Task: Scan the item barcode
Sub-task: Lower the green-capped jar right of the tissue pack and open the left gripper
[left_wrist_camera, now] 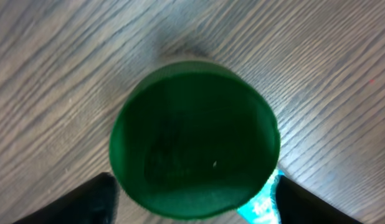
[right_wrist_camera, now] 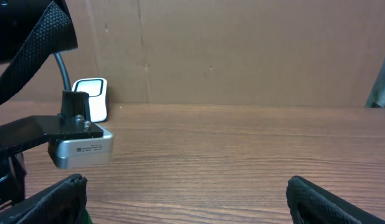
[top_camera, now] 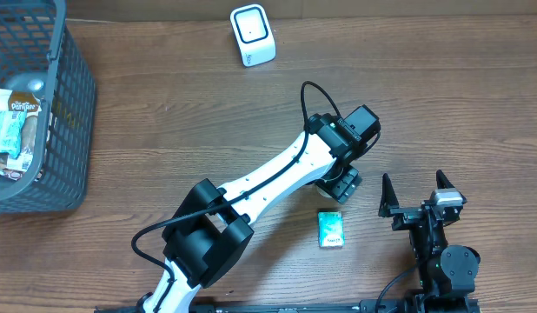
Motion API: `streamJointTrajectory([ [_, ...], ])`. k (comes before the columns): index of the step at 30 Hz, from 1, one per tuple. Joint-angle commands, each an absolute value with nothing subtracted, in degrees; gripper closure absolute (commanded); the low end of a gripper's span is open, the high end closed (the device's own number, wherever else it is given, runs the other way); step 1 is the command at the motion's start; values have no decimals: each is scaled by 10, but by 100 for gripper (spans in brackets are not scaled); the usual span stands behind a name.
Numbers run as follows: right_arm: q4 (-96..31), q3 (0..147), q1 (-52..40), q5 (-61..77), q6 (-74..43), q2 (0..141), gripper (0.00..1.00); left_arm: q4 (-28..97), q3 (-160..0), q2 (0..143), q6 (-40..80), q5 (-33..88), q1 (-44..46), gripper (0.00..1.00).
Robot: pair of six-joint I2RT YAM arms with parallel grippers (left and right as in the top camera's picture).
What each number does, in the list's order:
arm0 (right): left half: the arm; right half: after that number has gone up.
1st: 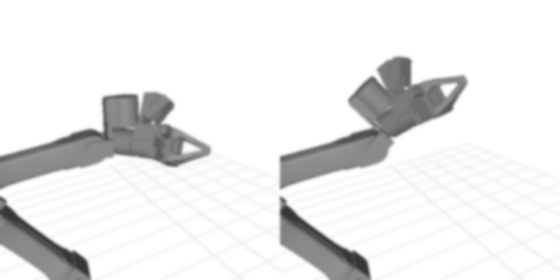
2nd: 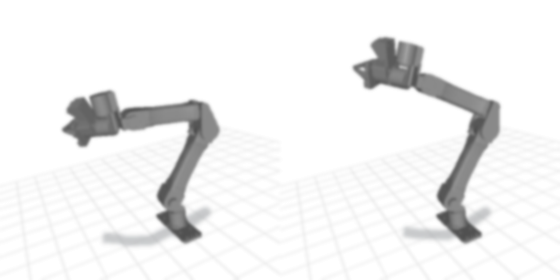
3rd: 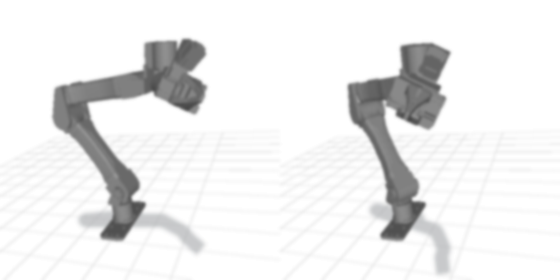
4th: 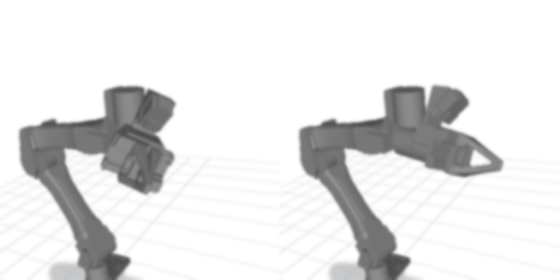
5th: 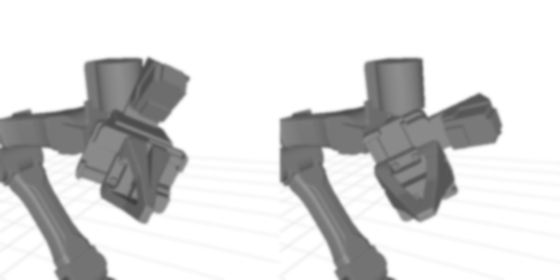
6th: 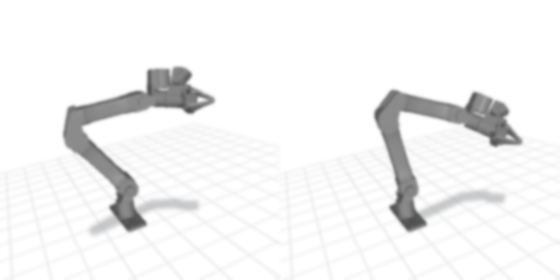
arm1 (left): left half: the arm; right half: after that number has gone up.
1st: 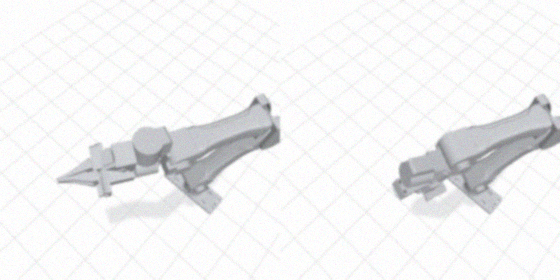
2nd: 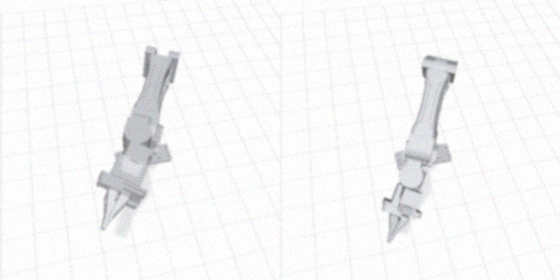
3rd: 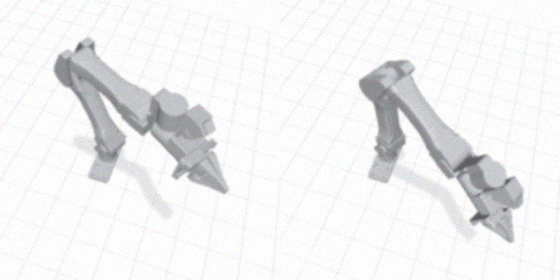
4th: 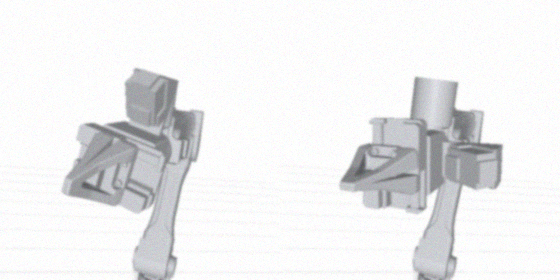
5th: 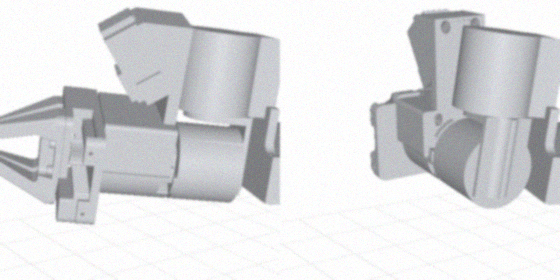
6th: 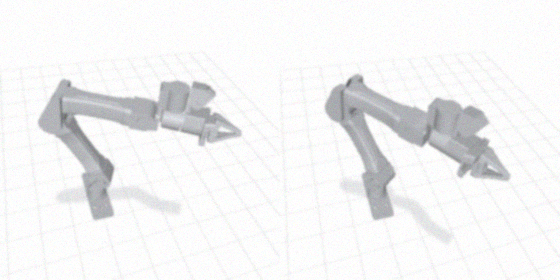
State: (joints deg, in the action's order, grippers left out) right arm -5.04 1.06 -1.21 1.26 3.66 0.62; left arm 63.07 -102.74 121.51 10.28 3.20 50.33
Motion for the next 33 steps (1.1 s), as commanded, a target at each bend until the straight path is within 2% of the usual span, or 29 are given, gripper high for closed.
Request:
streamJointTrajectory([
  [1, -47, 4, -15, 14, 38, 3, 0, 604, -1025, 1206, 105, 40, 507, 41],
  [2, -47, 4, -15, 14, 38, 3, 0, 597, -1025, 1206, 105, 40, 506, 44],
  [11, -47, 4, -15, 14, 38, 3, 0, 547, -1023, 1206, 106, 39, 506, 45],
  [14, -47, 4, -15, 14, 38, 3, 0, 529, -1023, 1206, 109, 39, 506, 33],
  [19, -47, 4, -15, 14, 38, 3, 0, 586, -1024, 1206, 119, 44, 507, 29],
  [22, -47, 4, -15, 14, 38, 3, 0, 646, -1023, 1206, 121, 45, 512, 30],
  [23, -47, 4, -15, 14, 38, 3, 0, 662, -1023, 1206, 121, 46, 515, 32],
  [24, -47, 4, -15, 14, 38, 3, 0, 675, -1023, 1206, 121, 46, 518, 39],
  [27, -47, 4, -15, 14, 38, 3, 0, 692, -1013, 1206, 121, 64, 529, 96],
  [33, -47, 4, -15, 14, 38, 3, 0, 633, -931, 1206, 121, 119, 558, 96],
])
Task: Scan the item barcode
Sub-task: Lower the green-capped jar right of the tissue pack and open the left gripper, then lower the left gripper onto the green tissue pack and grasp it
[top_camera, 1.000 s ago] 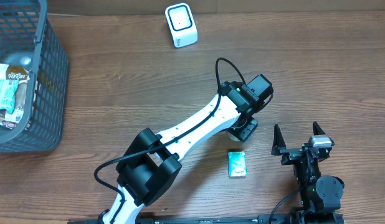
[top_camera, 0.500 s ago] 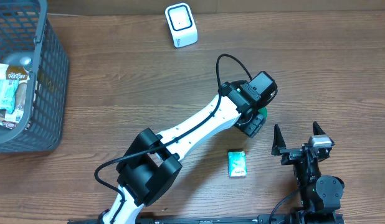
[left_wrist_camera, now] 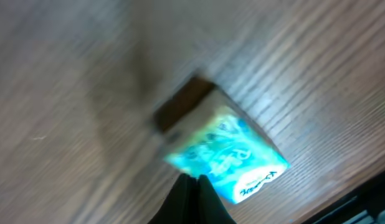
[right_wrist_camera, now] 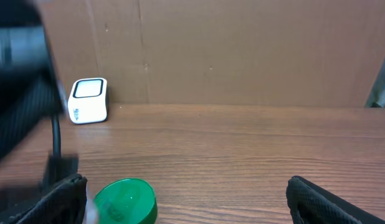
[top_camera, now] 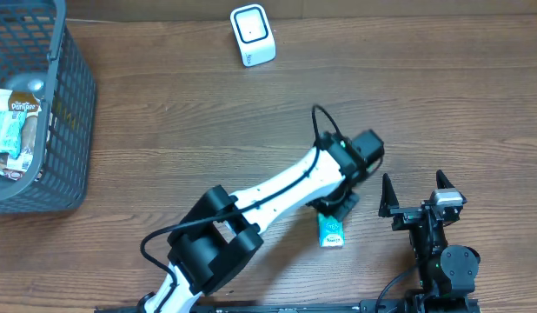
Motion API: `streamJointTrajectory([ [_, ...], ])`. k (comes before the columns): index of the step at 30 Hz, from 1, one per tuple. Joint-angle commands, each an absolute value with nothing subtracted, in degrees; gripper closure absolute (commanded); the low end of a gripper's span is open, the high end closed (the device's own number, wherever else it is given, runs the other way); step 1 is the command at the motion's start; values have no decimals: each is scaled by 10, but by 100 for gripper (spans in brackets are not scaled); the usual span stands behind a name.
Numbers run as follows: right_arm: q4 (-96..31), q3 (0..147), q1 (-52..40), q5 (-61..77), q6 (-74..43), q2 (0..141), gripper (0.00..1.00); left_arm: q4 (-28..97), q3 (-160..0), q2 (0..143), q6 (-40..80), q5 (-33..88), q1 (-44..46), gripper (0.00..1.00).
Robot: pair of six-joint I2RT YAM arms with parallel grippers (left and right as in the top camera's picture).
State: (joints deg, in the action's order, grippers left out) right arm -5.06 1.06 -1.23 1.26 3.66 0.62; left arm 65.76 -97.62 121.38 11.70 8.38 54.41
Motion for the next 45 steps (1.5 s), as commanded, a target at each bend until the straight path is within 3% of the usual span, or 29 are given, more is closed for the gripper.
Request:
streamJointTrajectory([
  [1, -47, 4, -15, 14, 38, 3, 0, 620, -921, 1206, 121, 122, 559, 96],
  [7, -47, 4, -15, 14, 38, 3, 0, 601, -896, 1206, 141, 141, 558, 96],
  [13, -47, 4, -15, 14, 38, 3, 0, 640, -894, 1206, 167, -10, 538, 96],
  [20, -47, 4, -15, 14, 38, 3, 0, 639, -893, 1206, 174, -106, 497, 96],
  [34, -47, 4, -15, 14, 38, 3, 0, 668, -1030, 1200, 226, -10, 371, 95],
  [36, -47, 4, -15, 14, 38, 3, 0, 669, -1031, 1200, 226, -3, 367, 91],
  [41, -47, 4, -15, 14, 38, 3, 0, 690, -1018, 1206, 233, 17, 369, 71],
  [45, -47, 4, -15, 14, 38, 3, 0, 690, -991, 1206, 256, 46, 371, 69],
])
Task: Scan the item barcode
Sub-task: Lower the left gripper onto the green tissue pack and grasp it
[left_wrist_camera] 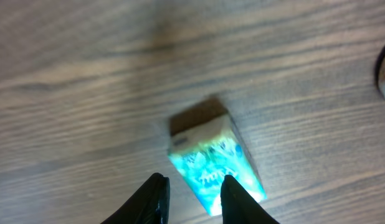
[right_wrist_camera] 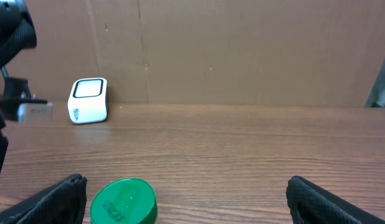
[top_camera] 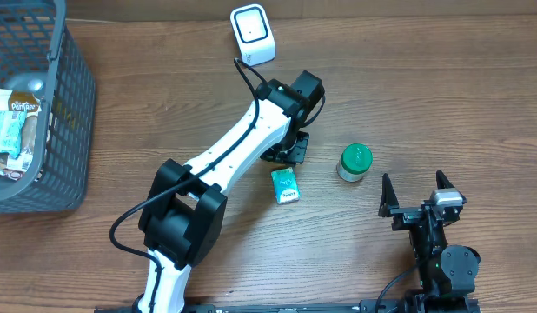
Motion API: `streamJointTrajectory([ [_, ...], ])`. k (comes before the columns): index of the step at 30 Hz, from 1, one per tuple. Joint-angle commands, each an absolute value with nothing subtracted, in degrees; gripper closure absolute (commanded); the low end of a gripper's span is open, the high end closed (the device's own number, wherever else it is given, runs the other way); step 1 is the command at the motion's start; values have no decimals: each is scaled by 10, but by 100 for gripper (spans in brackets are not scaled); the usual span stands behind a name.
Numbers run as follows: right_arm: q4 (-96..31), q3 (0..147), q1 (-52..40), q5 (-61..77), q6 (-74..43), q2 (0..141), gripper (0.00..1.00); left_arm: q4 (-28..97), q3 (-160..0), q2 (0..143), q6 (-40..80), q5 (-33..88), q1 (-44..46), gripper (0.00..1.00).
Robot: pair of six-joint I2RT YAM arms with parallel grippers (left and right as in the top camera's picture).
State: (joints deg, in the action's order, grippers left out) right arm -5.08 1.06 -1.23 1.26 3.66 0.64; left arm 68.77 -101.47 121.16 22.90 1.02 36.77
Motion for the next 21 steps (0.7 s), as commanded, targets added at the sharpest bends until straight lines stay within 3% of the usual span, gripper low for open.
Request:
streamJointTrajectory([
  [1, -47, 4, -15, 14, 38, 3, 0, 690, -982, 1206, 263, 53, 371, 69],
  [12, -47, 4, -15, 14, 38, 3, 0, 627, -868, 1206, 265, 117, 371, 69],
  [16, -47, 4, -15, 14, 38, 3, 0, 600, -859, 1206, 256, 84, 369, 80],
  [21, -47, 4, -15, 14, 38, 3, 0, 608, -866, 1206, 227, -52, 357, 91],
])
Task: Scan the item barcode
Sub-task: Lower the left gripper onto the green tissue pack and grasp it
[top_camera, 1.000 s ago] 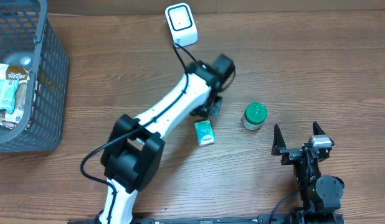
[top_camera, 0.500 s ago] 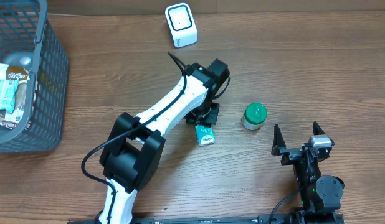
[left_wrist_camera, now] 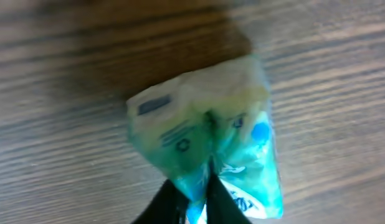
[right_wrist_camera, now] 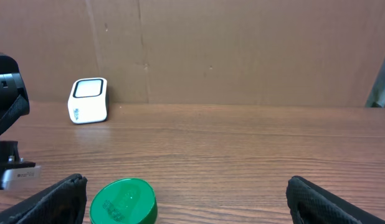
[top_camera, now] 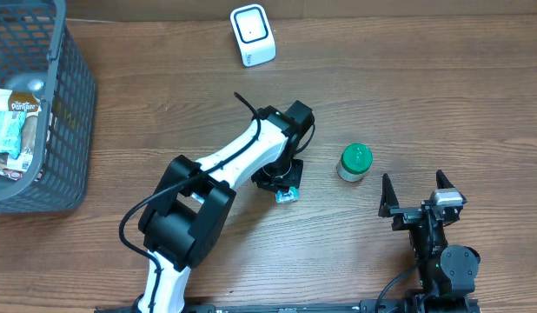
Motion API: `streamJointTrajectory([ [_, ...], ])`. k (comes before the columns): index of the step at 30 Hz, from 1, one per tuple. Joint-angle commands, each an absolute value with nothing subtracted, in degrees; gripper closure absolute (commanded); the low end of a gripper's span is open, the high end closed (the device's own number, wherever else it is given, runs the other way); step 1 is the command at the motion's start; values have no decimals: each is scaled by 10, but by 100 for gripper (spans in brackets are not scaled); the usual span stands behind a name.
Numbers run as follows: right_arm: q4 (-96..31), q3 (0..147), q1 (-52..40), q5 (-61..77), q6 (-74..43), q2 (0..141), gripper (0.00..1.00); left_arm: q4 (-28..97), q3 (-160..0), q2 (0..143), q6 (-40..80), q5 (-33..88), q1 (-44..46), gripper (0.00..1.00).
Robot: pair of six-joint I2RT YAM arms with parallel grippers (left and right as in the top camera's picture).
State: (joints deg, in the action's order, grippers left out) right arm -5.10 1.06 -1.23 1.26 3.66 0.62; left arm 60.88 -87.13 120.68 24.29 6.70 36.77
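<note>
A teal plastic packet (left_wrist_camera: pixel 205 134) lies on the wooden table, with a printed label panel on its upper left. My left gripper (left_wrist_camera: pixel 195 199) is shut on the packet's near end, and the film is bunched between the two black fingers. From overhead the left gripper (top_camera: pixel 283 184) covers most of the packet (top_camera: pixel 290 195). The white barcode scanner (top_camera: pixel 252 35) stands at the table's far edge and shows as the same scanner (right_wrist_camera: pixel 88 99) in the right wrist view. My right gripper (top_camera: pixel 416 204) rests open at the front right, holding nothing.
A green-lidded can (top_camera: pixel 355 162) stands right of the packet, also the can (right_wrist_camera: pixel 123 202) low in the right wrist view. A dark wire basket (top_camera: pixel 73 104) with several packaged goods sits at the far left. A cardboard wall backs the table.
My left gripper was open a little above the packet's far side. It now sits lower, shut on the packet's end. The packet has barely shifted; the right arm is still.
My left gripper first sat open over the green can, the packet lying nearer the front. Then it was shut beside the packet there. Later the packet lay further left and back, the gripper open above it, the can uncovered. Now the gripper pinches the packet.
</note>
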Motion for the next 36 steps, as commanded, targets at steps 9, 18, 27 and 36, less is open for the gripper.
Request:
streamJointTrajectory([
  [9, -47, 4, -15, 14, 38, 3, 0, 665, -955, 1206, 205, -100, 313, 82],
  [18, -47, 4, -15, 14, 38, 3, 0, 733, -1055, 1206, 174, 97, 239, 55],
  [27, -47, 4, -15, 14, 38, 3, 0, 736, -986, 1206, 182, 137, 207, 61],
  [36, -47, 4, -15, 14, 38, 3, 0, 656, -884, 1206, 195, 174, 210, 64],
])
